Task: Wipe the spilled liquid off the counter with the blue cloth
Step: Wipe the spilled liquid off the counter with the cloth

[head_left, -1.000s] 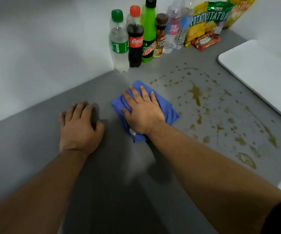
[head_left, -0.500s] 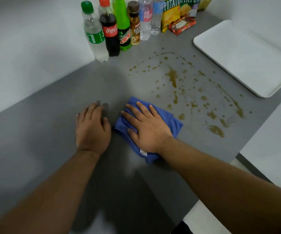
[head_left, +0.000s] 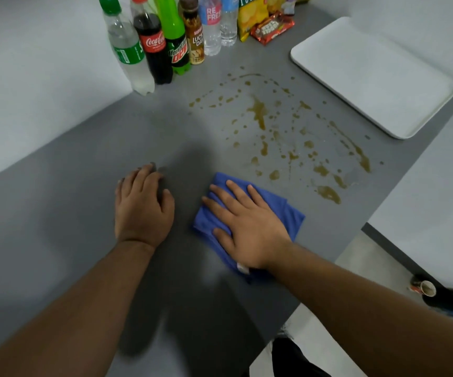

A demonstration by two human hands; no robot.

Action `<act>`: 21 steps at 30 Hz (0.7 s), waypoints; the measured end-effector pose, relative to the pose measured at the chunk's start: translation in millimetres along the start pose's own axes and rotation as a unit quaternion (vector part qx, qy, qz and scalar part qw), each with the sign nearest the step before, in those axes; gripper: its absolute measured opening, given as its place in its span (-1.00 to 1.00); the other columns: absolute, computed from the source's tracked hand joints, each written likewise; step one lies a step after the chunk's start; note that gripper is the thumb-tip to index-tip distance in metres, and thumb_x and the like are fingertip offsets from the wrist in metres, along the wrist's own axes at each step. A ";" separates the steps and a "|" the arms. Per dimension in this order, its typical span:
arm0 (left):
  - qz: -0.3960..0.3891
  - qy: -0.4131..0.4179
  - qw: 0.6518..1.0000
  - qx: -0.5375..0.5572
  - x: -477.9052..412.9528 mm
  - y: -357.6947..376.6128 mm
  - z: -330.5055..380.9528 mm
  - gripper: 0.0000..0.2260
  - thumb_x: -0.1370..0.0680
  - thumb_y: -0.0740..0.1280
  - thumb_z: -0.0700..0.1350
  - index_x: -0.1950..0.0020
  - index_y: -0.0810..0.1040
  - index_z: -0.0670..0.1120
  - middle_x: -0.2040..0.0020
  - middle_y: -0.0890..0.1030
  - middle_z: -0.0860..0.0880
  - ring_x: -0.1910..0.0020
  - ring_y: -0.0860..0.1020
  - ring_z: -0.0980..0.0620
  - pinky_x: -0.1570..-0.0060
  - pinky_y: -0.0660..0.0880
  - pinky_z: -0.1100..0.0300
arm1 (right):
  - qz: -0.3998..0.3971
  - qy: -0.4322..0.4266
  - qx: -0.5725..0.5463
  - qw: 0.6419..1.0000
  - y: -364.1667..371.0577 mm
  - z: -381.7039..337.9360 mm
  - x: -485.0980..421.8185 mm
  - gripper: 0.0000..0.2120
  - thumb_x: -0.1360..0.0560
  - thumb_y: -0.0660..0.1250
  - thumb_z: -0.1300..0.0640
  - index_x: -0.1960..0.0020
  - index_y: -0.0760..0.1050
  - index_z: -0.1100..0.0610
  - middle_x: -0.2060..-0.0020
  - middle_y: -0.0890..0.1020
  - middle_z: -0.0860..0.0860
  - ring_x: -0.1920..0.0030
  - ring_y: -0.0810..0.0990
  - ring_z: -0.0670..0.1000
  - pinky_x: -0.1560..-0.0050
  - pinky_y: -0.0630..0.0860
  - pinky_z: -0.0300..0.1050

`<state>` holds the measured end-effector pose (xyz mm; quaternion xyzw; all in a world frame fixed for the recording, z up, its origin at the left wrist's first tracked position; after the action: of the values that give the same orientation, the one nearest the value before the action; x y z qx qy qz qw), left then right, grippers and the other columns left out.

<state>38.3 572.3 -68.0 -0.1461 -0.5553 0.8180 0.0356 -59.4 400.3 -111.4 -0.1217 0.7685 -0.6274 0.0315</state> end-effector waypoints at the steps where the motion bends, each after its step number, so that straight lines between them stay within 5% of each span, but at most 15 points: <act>1: -0.002 0.007 1.000 -0.006 0.1 1.1 2.1 -0.66 -0.55 0.25 -0.06 -0.26 0.59 -0.15 -0.42 0.55 -0.14 -0.39 0.47 -0.27 -0.50 0.27 -0.21 | 0.003 0.017 -0.001 1.000 -4.2 1.5 -12.2 -0.38 -0.68 0.00 -0.22 -0.70 0.09 -0.08 -0.70 0.08 -0.06 -0.70 -0.09 0.10 -0.65 -0.10 0.25; 4: -0.008 0.016 1.000 -0.015 1.7 2.7 3.9 -0.64 -0.56 0.24 -0.06 -0.28 0.59 -0.17 -0.43 0.55 -0.15 -0.39 0.48 -0.27 -0.51 0.27 -0.22 | 0.005 0.061 -0.012 0.998 -6.9 -4.5 -35.0 -0.37 -0.68 0.02 -0.20 -0.71 0.06 -0.08 -0.70 0.07 -0.05 -0.70 -0.11 0.12 -0.64 -0.12 0.27; 8: -0.016 0.028 0.999 -0.014 3.3 4.5 9.7 -0.64 -0.56 0.25 -0.08 -0.28 0.59 -0.19 -0.42 0.55 -0.17 -0.37 0.49 -0.30 -0.46 0.31 -0.25 | 0.011 0.019 -0.013 1.000 2.6 -18.7 6.7 -0.37 -0.69 0.02 -0.23 -0.70 0.09 -0.06 -0.70 0.09 -0.04 -0.70 -0.11 0.11 -0.65 -0.11 0.25; 13: -0.028 0.045 0.998 0.027 14.9 9.8 40.5 -0.66 -0.52 0.28 -0.12 -0.26 0.59 -0.20 -0.43 0.54 -0.19 -0.37 0.50 -0.31 -0.47 0.30 -0.23 | -0.001 0.023 0.007 1.000 4.4 33.4 63.1 -0.37 -0.70 -0.03 -0.29 -0.71 0.06 -0.09 -0.70 0.09 -0.08 -0.70 -0.11 0.07 -0.66 -0.09 0.23; 21: -0.070 0.061 0.993 0.070 26.7 47.3 121.3 -0.63 -0.55 0.27 -0.09 -0.31 0.58 -0.17 -0.46 0.52 -0.15 -0.44 0.46 -0.24 -0.48 0.28 -0.26 | 0.001 0.087 -0.005 0.996 -7.0 58.7 31.5 -0.40 -0.71 -0.09 -0.22 -0.71 0.02 -0.08 -0.71 0.01 -0.05 -0.70 -0.15 0.09 -0.64 -0.09 0.28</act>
<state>-16.0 451.2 -75.5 -0.1536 -0.5019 0.8401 0.1366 -77.1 335.7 -113.6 -0.0663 0.7714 -0.6319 -0.0358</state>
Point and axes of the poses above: each hand's wrist, its own x-axis away from the middle knuckle, its own y-axis out of the palm, z = x × y, the point moved 10 cm from there along -x, towards the middle knuckle
